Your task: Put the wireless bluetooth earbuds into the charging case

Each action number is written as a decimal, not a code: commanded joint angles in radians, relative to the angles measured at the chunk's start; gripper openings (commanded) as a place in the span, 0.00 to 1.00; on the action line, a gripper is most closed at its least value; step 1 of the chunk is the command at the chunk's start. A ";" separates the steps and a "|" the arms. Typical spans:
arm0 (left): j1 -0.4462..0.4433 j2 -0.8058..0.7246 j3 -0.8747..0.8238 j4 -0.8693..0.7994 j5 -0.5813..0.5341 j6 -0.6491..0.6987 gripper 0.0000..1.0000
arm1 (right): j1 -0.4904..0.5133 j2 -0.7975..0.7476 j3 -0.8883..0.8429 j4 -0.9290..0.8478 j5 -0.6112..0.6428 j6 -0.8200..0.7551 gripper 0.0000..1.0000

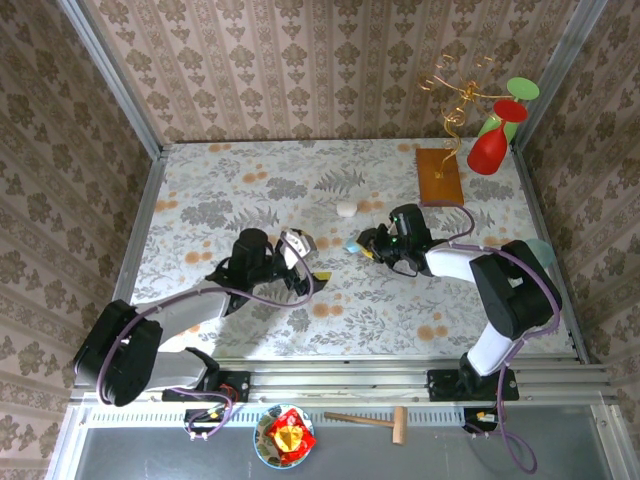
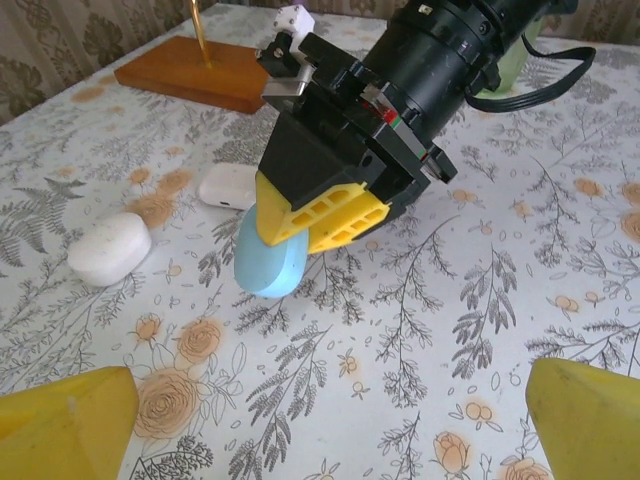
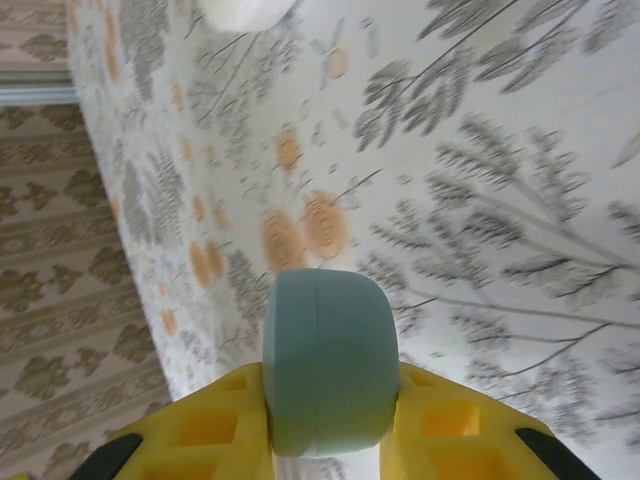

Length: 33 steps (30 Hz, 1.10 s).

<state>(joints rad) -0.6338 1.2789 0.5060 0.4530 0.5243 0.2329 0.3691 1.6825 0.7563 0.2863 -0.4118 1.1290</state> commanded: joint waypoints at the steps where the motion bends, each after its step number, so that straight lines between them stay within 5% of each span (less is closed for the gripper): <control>1: -0.006 0.010 0.039 -0.022 0.004 0.034 1.00 | -0.005 0.018 -0.007 -0.079 0.094 -0.068 0.22; 7: -0.007 0.013 0.043 -0.020 0.006 0.024 1.00 | -0.005 0.035 0.003 -0.137 0.134 -0.099 0.26; 17: 0.044 0.013 0.028 0.058 -0.043 -0.099 1.00 | -0.005 -0.093 0.011 -0.291 0.282 -0.181 0.64; 26: 0.148 -0.100 -0.049 0.126 -0.462 -0.128 1.00 | -0.006 -0.317 0.060 -0.458 0.589 -0.520 1.00; 30: 0.206 -0.141 -0.093 0.156 -0.703 -0.047 1.00 | -0.007 -0.405 0.060 -0.427 0.824 -0.756 1.00; 33: 0.276 -0.129 -0.127 0.201 -0.758 -0.013 1.00 | -0.015 -0.430 0.034 -0.319 0.928 -0.920 1.00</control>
<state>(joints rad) -0.4080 1.1488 0.4160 0.6022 -0.0639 0.1616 0.3649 1.2766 0.7910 -0.1043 0.2928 0.4557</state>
